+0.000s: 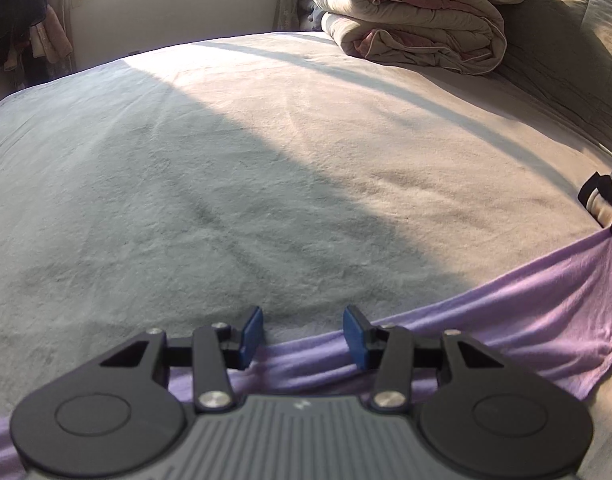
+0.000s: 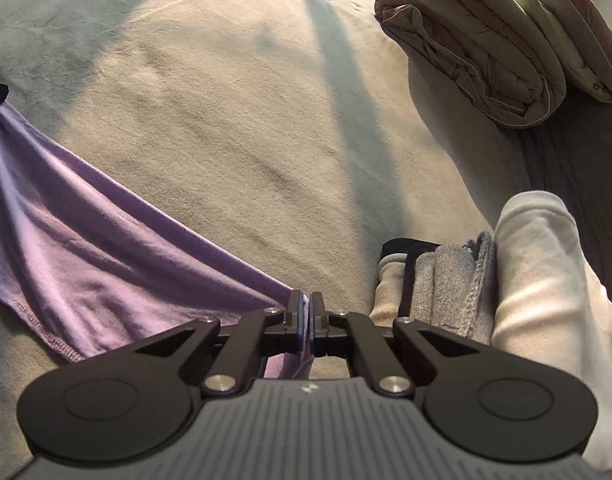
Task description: Fold clothes
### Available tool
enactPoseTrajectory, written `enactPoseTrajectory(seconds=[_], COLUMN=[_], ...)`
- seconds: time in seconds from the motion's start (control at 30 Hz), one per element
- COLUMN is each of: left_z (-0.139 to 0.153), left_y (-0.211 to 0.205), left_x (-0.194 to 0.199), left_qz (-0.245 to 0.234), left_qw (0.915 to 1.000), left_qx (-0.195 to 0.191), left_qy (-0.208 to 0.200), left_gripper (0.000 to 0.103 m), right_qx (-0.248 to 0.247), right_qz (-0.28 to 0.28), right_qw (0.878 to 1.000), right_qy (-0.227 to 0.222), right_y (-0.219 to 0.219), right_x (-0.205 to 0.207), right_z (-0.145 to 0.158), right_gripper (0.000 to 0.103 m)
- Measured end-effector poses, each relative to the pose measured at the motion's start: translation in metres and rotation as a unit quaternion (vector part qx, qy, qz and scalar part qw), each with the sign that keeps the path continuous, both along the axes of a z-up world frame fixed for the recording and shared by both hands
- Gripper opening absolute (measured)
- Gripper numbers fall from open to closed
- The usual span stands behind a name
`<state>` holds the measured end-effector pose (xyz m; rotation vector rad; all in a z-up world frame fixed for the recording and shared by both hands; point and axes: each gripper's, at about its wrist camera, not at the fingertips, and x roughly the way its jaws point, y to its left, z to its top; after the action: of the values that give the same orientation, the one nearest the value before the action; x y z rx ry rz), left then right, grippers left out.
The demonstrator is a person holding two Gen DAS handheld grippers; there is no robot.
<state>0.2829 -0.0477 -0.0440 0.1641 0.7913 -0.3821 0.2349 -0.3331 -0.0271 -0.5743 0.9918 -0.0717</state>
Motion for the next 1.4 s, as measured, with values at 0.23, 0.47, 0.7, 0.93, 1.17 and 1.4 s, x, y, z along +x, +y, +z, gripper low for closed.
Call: enactPoseTrajectory(seconds=[0.23,0.47,0.7,0.93,1.17,1.4], left_z=[0.004,0.008,0.003,0.002,0.017,-0.002], left_y=[0.011,0.019,-0.004,-0.024,-0.011,-0.014], left_x=[0.005,0.003,-0.017,-0.024,-0.019,-0.014], left_qz=[-0.071,-0.127,-0.174,-0.173,-0.108,-0.058], left_qw=[0.9974,0.9912,0.9800,0.9764,0.9904,0.9933], left_qx=[0.010,0.035,0.094,0.127,0.061,0.060], left_qy=[0.000,0.007,-0.021,-0.023,-0.061,-0.080], left_gripper=[0.046,0.045,0.024,0.000,0.000,0.000], right_qx=[-0.019,-0.006,-0.006,-0.004,-0.024,-0.040], right_qz=[-0.010,-0.017,-0.020,-0.023,-0.026,-0.032], right_qw=[1.000,1.000,1.000,0.999,0.995,0.992], right_qy=[-0.013,-0.016,-0.023,-0.032,-0.089,-0.115], right_y=[0.002,-0.006,-0.013,-0.022,-0.032,-0.019], right_x=[0.022,0.024,0.023,0.022,0.027,0.065], right_z=[-0.017,-0.029,-0.032,-0.032,-0.017,-0.025], right_gripper=[0.002,0.002,0.002,0.002,0.002,0.001])
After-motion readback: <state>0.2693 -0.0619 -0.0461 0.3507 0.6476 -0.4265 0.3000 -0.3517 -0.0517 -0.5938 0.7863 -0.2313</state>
